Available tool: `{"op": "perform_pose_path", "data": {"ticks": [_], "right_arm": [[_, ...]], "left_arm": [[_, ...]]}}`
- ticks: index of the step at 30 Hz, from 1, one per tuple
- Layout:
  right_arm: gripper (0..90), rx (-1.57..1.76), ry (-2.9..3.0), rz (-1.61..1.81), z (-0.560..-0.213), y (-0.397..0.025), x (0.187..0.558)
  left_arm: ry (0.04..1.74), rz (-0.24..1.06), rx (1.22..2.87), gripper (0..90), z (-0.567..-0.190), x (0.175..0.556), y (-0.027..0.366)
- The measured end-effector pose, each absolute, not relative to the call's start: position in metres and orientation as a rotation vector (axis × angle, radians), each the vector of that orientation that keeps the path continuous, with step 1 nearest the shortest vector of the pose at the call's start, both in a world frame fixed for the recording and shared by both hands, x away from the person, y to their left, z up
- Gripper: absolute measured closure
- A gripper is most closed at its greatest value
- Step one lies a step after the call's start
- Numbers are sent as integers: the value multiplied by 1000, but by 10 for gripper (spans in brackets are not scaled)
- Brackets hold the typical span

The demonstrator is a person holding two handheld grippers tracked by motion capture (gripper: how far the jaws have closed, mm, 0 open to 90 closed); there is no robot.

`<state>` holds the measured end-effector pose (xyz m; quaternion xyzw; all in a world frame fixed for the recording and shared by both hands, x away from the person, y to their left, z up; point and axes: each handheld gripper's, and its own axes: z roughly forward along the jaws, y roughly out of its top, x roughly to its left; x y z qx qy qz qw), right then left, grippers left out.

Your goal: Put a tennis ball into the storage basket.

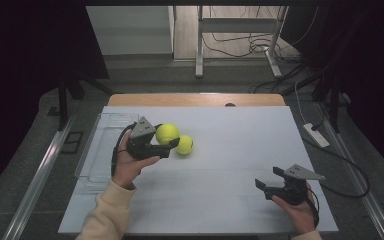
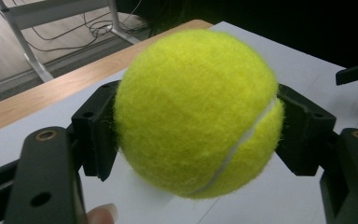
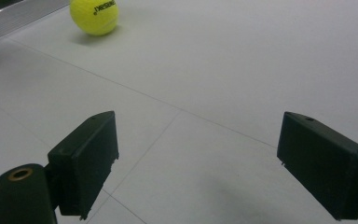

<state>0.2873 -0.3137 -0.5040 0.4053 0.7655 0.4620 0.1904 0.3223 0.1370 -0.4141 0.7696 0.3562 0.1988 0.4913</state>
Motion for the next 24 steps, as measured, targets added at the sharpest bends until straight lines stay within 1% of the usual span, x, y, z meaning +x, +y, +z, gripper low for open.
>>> {"op": "perform_pose_path", "data": {"ticks": [24], "right_arm": [[124, 1144, 2150, 1297, -504, -313, 287]], "left_arm": [[912, 515, 1819, 272, -408, 322, 157]]}}
